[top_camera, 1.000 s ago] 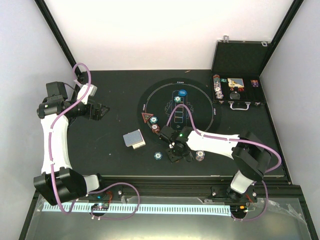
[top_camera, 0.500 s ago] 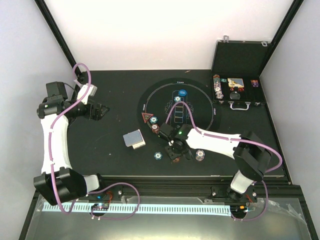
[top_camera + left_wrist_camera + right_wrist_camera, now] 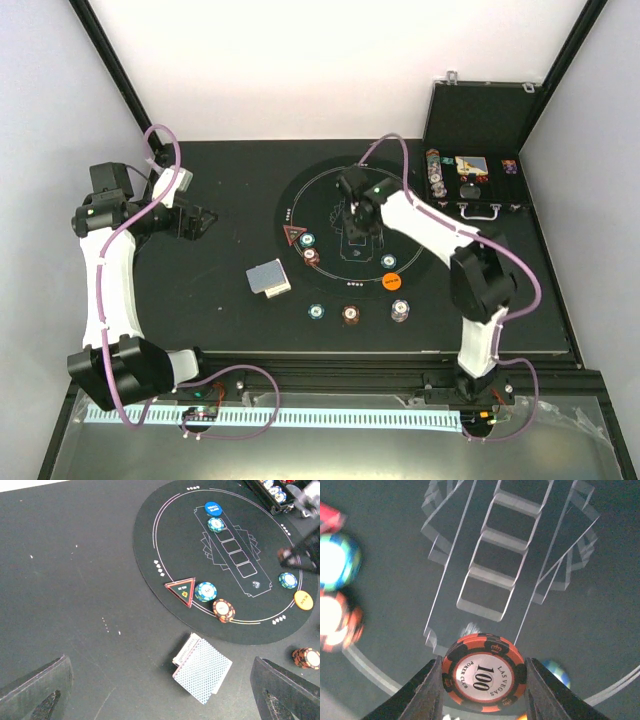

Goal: Distribute texas hold em gaming equipment

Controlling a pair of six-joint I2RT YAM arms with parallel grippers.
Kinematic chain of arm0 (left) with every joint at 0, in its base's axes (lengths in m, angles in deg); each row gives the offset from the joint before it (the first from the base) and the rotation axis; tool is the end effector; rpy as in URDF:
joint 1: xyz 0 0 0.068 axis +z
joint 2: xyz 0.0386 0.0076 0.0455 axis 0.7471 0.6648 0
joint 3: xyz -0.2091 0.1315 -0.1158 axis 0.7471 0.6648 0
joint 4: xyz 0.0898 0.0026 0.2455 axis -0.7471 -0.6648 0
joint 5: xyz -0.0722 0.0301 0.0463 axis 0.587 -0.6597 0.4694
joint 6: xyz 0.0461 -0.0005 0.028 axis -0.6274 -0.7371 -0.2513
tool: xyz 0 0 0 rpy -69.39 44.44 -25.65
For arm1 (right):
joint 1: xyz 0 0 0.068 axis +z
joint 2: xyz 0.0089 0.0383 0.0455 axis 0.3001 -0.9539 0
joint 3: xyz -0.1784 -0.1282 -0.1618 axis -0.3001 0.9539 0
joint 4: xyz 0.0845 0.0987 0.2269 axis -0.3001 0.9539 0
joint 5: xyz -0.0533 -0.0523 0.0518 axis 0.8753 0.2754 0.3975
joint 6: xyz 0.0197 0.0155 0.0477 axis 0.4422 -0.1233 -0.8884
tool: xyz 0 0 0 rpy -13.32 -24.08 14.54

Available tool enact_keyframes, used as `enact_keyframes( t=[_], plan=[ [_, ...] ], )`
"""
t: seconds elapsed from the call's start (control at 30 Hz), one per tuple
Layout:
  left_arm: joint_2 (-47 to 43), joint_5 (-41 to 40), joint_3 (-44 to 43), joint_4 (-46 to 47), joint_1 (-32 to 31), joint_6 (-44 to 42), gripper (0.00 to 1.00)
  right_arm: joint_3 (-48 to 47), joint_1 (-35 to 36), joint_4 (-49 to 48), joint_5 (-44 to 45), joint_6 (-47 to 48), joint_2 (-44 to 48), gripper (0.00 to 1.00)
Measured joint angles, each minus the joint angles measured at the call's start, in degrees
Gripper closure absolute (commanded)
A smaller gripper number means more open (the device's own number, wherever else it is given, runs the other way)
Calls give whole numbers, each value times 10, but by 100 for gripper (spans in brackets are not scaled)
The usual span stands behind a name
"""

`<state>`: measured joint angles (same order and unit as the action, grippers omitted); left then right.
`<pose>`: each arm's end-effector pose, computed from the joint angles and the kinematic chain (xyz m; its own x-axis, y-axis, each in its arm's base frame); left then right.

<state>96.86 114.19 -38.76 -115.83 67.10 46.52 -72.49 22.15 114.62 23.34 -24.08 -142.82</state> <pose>0.2241 0.0516 0.3600 -0.6379 0.1691 -0.7513 0.4677 0.8601 -0.2035 0.2914 0.2341 0.2376 -0.8961 -0.2753 -0.3481 -0.2862 0.9579 -0.0206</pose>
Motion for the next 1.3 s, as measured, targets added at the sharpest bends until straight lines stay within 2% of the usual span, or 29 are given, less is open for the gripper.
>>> enact_keyframes(
  t=[0.17,0.43,0.53,0.73,0.8,0.9,1.0,1.17,1.3],
  plan=[
    [0,0,0,0,0,0,1,-161,-83,7,16,16,-134,86],
    [0,0,0,0,3,0,1,-395,-148,49,28,29,-318,86],
    [0,0,0,0,3,0,1,-429,-162,56,27,30,-348,85],
    [0,0,0,0,3,0,1,-435,-172,59,24,31,-375,82],
    [0,0,0,0,3,0,1,-436,-171,59,20,31,-384,75],
    [0,0,0,1,3,0,1,-438,-170,59,15,32,-397,47],
    [0,0,0,1,3,0,1,-449,-170,64,16,36,-398,33],
    [0,0,0,1,3,0,1,-460,-170,69,17,34,-392,30],
    [0,0,0,1,3,0,1,-404,-168,63,17,34,-340,29]
  ],
)
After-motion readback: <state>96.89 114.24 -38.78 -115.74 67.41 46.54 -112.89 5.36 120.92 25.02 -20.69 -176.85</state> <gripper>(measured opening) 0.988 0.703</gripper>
